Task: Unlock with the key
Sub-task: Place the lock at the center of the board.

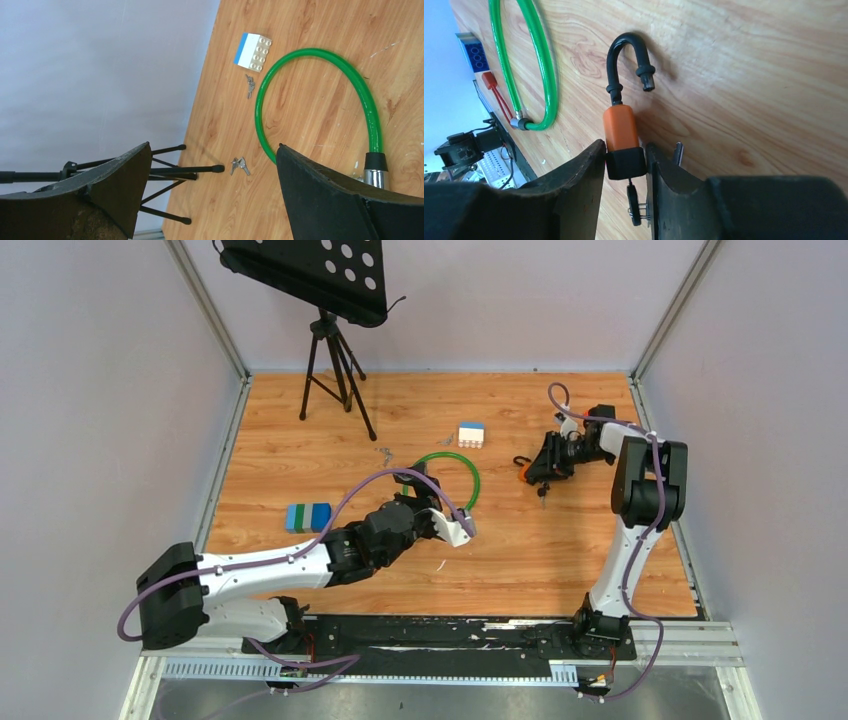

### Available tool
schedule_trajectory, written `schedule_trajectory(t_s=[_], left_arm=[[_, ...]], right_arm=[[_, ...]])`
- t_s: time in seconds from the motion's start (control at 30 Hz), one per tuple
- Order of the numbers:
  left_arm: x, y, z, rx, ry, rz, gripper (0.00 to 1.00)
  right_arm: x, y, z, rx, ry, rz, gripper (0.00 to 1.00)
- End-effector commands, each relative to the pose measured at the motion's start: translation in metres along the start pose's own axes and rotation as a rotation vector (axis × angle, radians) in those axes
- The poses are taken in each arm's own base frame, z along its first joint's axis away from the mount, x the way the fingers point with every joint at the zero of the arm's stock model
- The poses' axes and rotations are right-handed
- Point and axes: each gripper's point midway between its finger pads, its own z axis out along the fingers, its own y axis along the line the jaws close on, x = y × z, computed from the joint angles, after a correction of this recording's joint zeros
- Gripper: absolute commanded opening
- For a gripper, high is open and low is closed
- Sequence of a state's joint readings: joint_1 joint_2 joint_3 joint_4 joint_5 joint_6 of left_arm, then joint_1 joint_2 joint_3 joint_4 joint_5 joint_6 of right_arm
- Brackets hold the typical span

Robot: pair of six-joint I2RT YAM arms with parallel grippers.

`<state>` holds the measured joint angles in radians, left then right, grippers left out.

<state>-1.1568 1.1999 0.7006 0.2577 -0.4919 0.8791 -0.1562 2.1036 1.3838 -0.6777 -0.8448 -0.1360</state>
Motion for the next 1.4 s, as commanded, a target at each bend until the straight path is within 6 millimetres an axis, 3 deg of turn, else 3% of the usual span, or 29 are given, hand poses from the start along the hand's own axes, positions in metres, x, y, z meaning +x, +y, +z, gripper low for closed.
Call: schedule_trajectory(t_s=[0.0,0.17,0.4,0.57,0.7,0.9,1.1,1.37], left_arm=[[-0.006,0.019,-0.007,-0.056,-0.028,-0.050,1.00],[-0.003,0.023,-0.010,-0.078,-0.019,-0.061,1.00],[0.009,0.024,-0.009,-0.066,0.002,-0.148,1.00],[0.023,0.036,-0.006,-0.063,0.035,-0.239,1.00],[0.037,0.045,-0.005,-0.057,0.063,-0.335,1.00],[0.060,0.061,-0.010,-0.081,0.090,-0.460,1.00],[0.073,0.077,-0.013,-0.087,0.107,-0.542,1.00],[0.104,0.060,-0.005,0.016,0.251,-0.553,1.00]], right_arm=[[-0.009,-0.056,-0.004,0.209,0.007,-0.052,0.40],[-0.022,-0.063,-0.010,0.226,-0.012,-0.088,0.50],[-0.044,-0.049,-0.031,0.253,-0.075,-0.172,0.60],[-0.059,-0.036,-0.053,0.303,-0.132,-0.251,0.69],[-0.073,-0.011,-0.079,0.333,-0.214,-0.337,0.78],[-0.081,0.026,-0.120,0.397,-0.358,-0.496,0.99],[-0.077,0.077,-0.156,0.382,-0.479,-0.591,1.00],[-0.060,0.138,-0.185,0.295,-0.616,-0.656,1.00]])
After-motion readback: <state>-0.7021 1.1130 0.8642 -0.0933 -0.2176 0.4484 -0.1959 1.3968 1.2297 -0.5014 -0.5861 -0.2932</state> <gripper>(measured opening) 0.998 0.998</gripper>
